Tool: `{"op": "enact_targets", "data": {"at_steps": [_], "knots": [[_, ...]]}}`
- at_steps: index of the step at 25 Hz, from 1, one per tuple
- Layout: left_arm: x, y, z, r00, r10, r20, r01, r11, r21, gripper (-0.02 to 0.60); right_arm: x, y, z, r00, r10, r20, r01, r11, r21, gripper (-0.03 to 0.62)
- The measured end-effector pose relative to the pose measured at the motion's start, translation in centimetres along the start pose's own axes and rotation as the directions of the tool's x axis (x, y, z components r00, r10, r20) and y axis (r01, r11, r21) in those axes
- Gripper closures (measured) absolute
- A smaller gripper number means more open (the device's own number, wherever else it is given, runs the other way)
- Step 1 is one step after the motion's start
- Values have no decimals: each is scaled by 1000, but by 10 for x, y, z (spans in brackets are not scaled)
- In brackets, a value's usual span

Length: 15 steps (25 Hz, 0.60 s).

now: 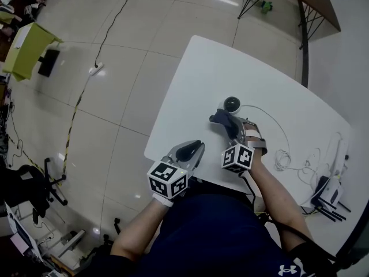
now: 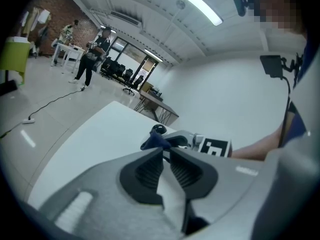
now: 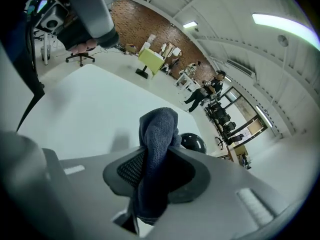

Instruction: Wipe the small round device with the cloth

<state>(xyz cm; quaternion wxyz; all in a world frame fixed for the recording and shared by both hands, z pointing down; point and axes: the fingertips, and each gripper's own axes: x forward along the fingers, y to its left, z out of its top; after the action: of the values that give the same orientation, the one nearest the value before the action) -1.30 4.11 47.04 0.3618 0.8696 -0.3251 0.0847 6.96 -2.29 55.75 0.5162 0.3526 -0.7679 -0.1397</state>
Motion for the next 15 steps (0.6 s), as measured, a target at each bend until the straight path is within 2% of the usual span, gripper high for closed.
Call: {"op": "enact_targets", "data": {"at_steps": [4,9,12,15], "knots": [[-4,4,0,1000,16,7,-16,1000,-12,538,16,13,-7,998,49,-35,-49,999,-3,484],[-8,11,-2,1000,26,8,-26,999,-20,538,28,30,-14,985,139,-102,-135,990,50,484],[-7,11,-1,1000,17,8,-17,1000,-17,538,20,22,-7,987,137,-81,-128,986,108,484],[-3,6,2,1000,-5,5,5,1000,-6,538,2,-2,7,995,97,-14,-91,967,239,484]]}}
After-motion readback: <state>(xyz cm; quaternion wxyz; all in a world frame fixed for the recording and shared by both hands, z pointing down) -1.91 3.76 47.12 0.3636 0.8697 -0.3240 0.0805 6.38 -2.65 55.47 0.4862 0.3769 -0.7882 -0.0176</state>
